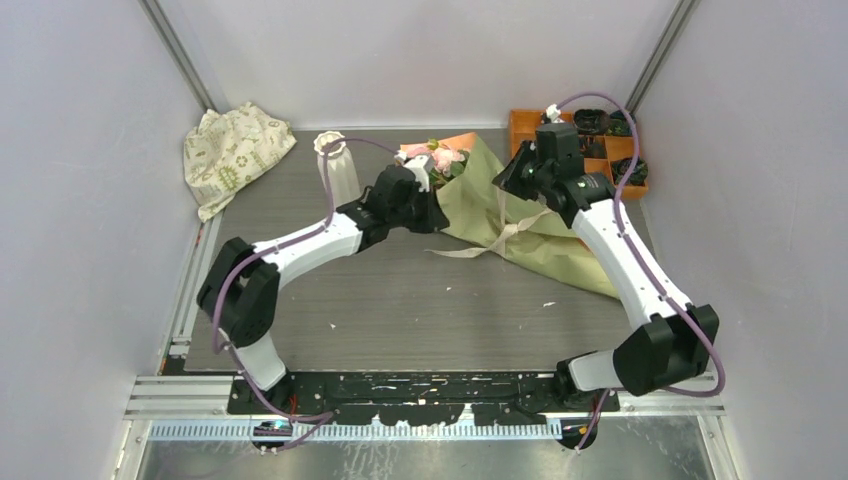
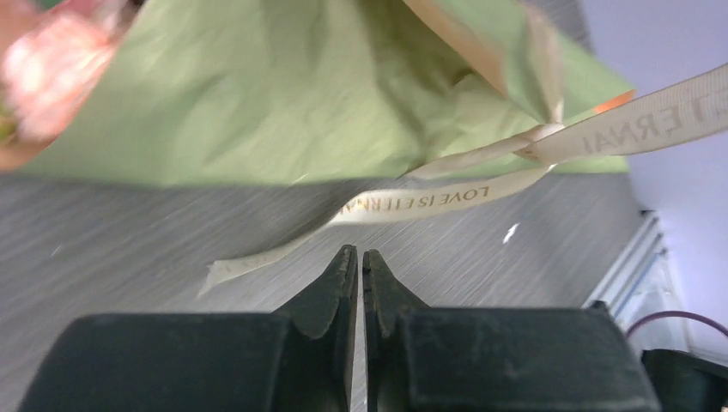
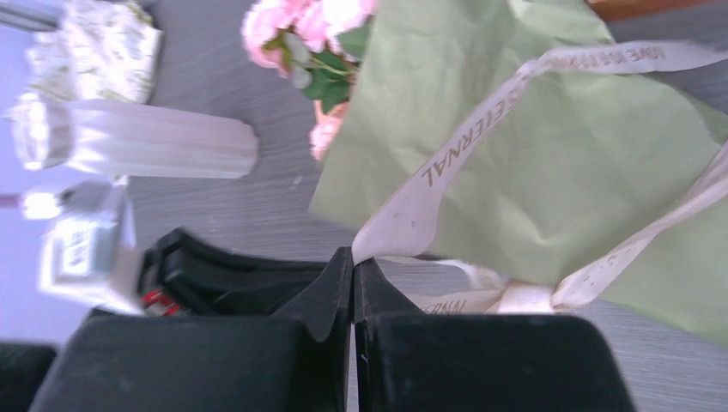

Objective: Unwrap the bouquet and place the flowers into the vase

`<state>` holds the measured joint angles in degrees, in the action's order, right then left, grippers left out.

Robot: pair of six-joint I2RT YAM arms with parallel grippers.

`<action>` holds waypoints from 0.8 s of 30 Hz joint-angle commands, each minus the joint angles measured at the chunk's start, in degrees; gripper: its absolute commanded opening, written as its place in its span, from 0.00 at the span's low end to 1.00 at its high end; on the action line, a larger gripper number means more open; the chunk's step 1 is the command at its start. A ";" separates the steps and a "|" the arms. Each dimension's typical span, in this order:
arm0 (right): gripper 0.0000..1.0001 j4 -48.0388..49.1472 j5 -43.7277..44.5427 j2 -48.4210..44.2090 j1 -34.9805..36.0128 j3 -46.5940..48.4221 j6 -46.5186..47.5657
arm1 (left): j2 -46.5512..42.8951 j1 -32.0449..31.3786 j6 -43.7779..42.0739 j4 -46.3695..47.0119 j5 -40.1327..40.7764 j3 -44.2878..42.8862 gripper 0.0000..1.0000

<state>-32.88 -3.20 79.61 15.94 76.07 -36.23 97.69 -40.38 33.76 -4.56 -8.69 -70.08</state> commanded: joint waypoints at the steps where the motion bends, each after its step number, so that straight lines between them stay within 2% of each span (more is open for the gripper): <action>1: 0.05 0.55 -4.89 -3.93 0.06 4.76 -1.85 | 3.88 -0.16 0.87 12.70 -9.93 -4.99 0.09; 16: 0.06 4.14 -11.52 -6.31 0.23 14.04 -5.25 | 19.54 -1.36 11.91 30.36 -23.71 -17.59 0.14; 24: 0.06 4.92 -9.68 -6.86 0.23 17.72 -5.07 | 20.38 -4.65 11.90 32.51 -27.31 -17.28 0.20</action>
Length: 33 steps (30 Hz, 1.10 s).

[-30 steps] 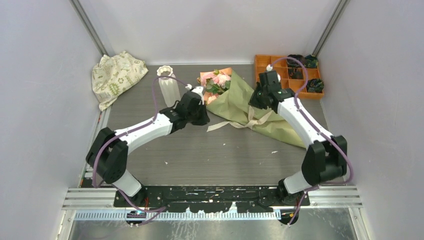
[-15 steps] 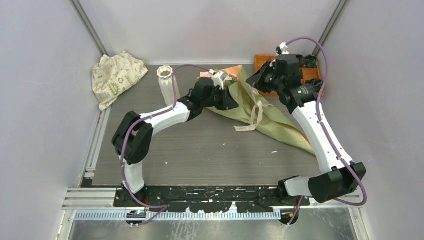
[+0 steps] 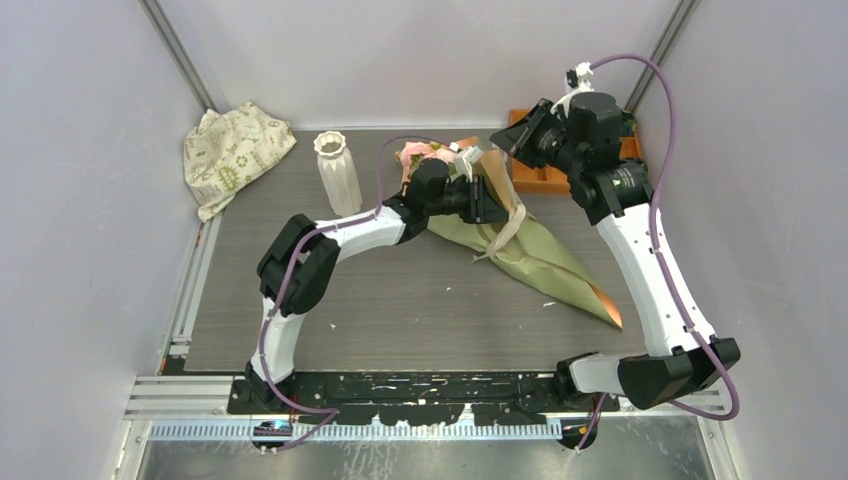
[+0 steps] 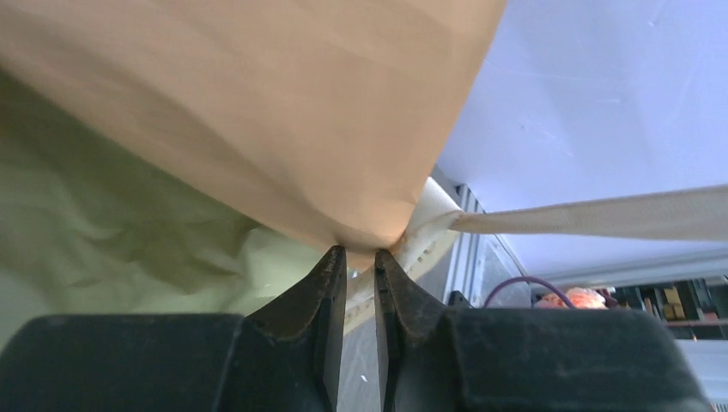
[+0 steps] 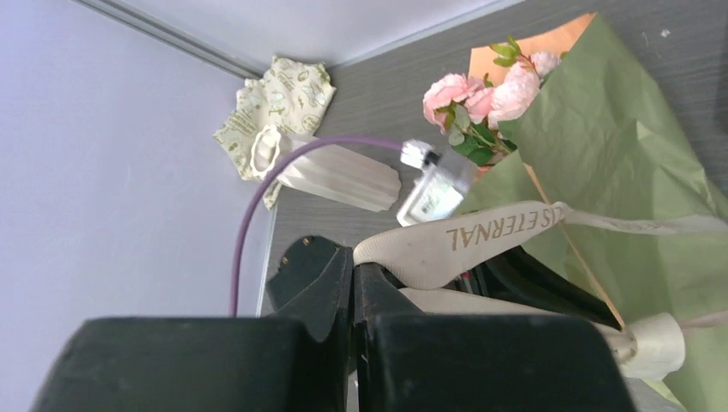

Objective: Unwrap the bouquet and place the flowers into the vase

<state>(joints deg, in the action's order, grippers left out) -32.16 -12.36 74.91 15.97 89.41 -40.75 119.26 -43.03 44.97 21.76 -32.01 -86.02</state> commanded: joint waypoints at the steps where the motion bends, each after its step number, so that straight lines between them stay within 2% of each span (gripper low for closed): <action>1: 0.06 4.04 -0.56 -2.02 0.21 4.80 -0.50 | -1.41 -2.26 0.79 6.19 -4.13 -0.83 0.20; 14: 0.06 2.46 1.21 -0.24 0.21 4.15 1.74 | -4.61 -2.74 0.07 9.43 -8.03 8.18 0.23; 18: 0.06 2.11 2.08 0.46 0.21 4.76 2.72 | -2.91 -2.75 2.09 11.22 -12.24 7.81 0.25; 22: 0.07 2.23 3.46 1.56 0.21 5.59 3.05 | 0.16 -3.11 7.28 17.19 -15.71 8.49 0.27; 27: 0.11 2.19 6.68 4.11 0.01 10.68 3.67 | 2.50 -3.42 13.36 25.17 -19.11 10.82 0.27; 33: 0.14 1.07 15.31 6.45 -0.40 17.65 6.23 | -0.95 -3.38 13.83 29.00 -22.28 19.44 0.27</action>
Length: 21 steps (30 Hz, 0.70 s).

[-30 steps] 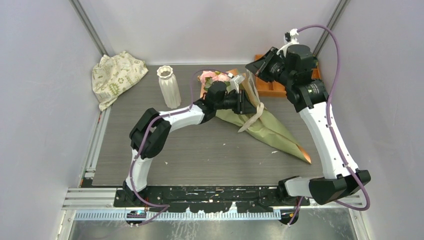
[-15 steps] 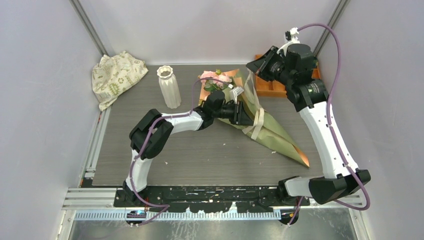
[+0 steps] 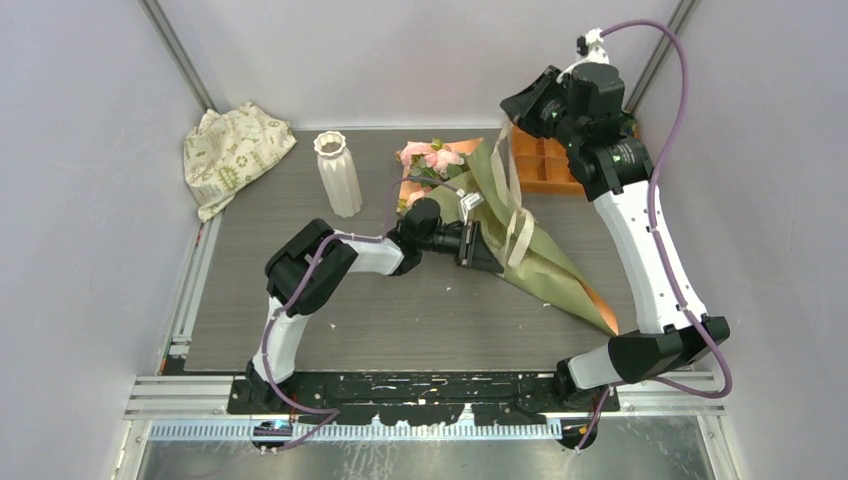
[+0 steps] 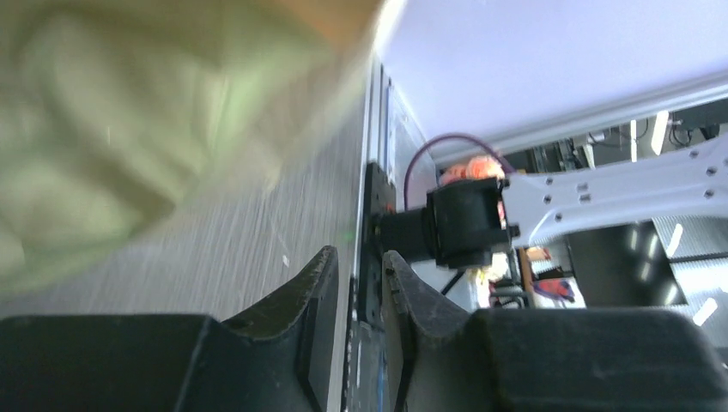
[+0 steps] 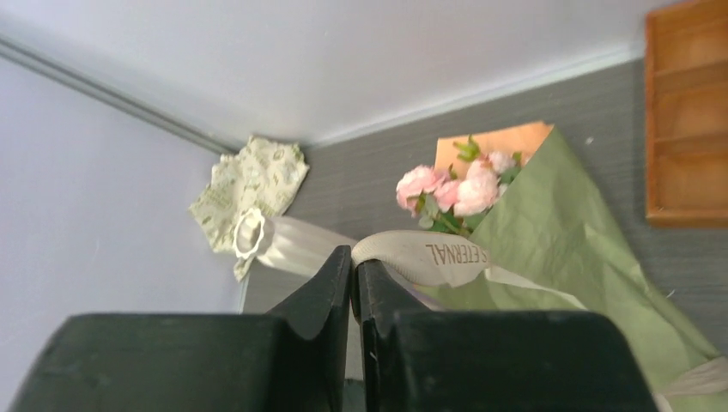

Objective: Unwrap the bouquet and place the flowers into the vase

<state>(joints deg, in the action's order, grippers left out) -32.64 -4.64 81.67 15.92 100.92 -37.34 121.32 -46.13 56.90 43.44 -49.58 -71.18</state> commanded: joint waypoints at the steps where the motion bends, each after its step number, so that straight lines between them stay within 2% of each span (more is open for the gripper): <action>1: 0.14 1.42 9.57 0.12 -0.44 7.06 3.52 | -4.19 -0.26 1.60 7.57 -5.34 6.29 0.27; 5: 0.15 -0.22 18.03 1.86 -0.83 10.92 7.38 | -11.56 0.22 -2.50 5.22 -7.15 13.44 0.27; 10: 0.22 -0.12 29.54 4.14 -1.62 14.40 12.80 | -19.23 0.23 -10.72 -6.10 -5.28 20.21 0.27; 16: 0.27 -3.07 40.81 10.75 -3.56 21.70 18.98 | -26.30 0.24 -17.31 -17.07 -0.65 23.36 0.26; 21: 0.23 -9.15 41.74 18.48 -11.57 30.19 17.81 | -33.83 0.23 -23.55 -27.84 4.36 23.34 0.26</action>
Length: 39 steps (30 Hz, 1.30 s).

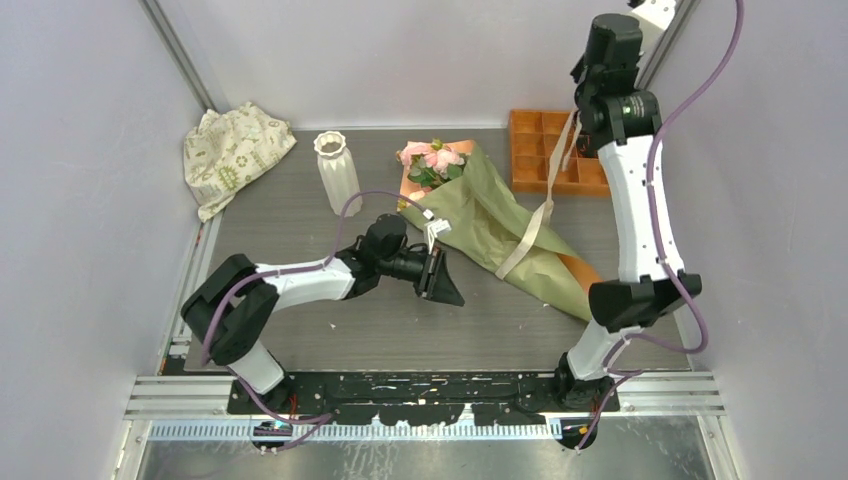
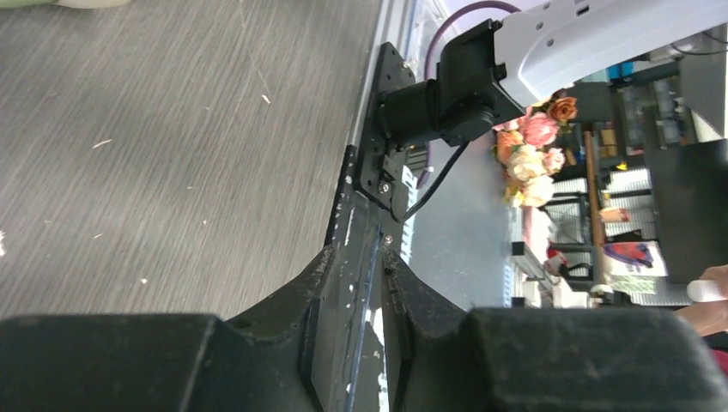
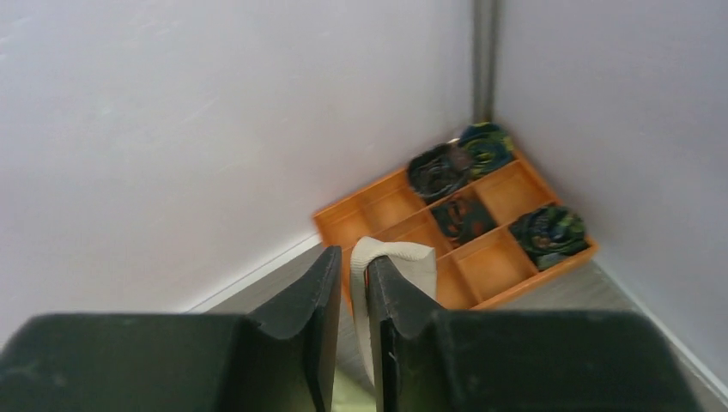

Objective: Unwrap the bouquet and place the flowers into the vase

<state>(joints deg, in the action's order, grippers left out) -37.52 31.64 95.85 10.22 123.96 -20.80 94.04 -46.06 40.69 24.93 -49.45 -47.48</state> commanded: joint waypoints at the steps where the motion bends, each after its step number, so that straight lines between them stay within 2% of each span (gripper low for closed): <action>1: 0.23 -5.65 5.54 6.13 -8.17 9.61 0.82 | -7.89 0.18 -8.48 -11.44 5.24 -0.60 0.25; 3: 0.24 -8.79 5.49 10.31 -12.16 15.90 -0.65 | -10.31 0.18 -10.68 -15.34 7.04 -1.03 0.25; 6: 0.35 -13.13 4.37 16.48 -16.03 25.37 -2.34 | -12.82 0.16 -12.54 -19.16 10.30 -1.56 0.25; 9: 0.44 -14.70 3.08 18.71 -17.98 26.35 -3.66 | -12.86 0.16 -12.36 -19.75 12.82 -2.81 0.26; 11: 0.48 -14.60 -0.03 16.83 -18.29 21.10 -5.49 | -10.94 0.09 -11.54 -18.64 13.24 -4.56 0.34; 13: 0.54 -11.25 -5.41 12.42 -18.26 11.78 -7.73 | -7.52 -0.13 -10.85 -17.31 13.01 -7.30 0.42; 16: 0.69 -2.10 -14.68 5.18 -18.30 -3.20 -10.68 | -0.47 -0.87 -11.09 -15.61 12.09 -13.08 0.47; 19: 0.79 1.67 -20.11 0.06 -18.30 -11.64 -12.64 | 6.01 -1.66 -12.27 -15.26 11.93 -20.29 0.49; 25: 0.80 4.69 -28.23 -8.24 -18.30 -20.69 -13.92 | 18.77 -2.00 -15.98 -18.31 11.74 -34.09 0.50; 29: 0.80 7.29 -30.16 -14.00 -18.29 -27.07 -14.25 | 22.55 -1.98 -13.52 -11.84 9.64 -36.65 0.51; 39: 0.80 10.28 -32.91 -20.82 -18.29 -34.87 -14.52 | 30.64 -3.17 -12.02 -8.57 5.89 -45.33 0.52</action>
<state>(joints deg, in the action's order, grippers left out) -30.85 1.69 76.69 -7.97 91.13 -34.65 123.55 -48.01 28.16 11.27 -40.88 -88.64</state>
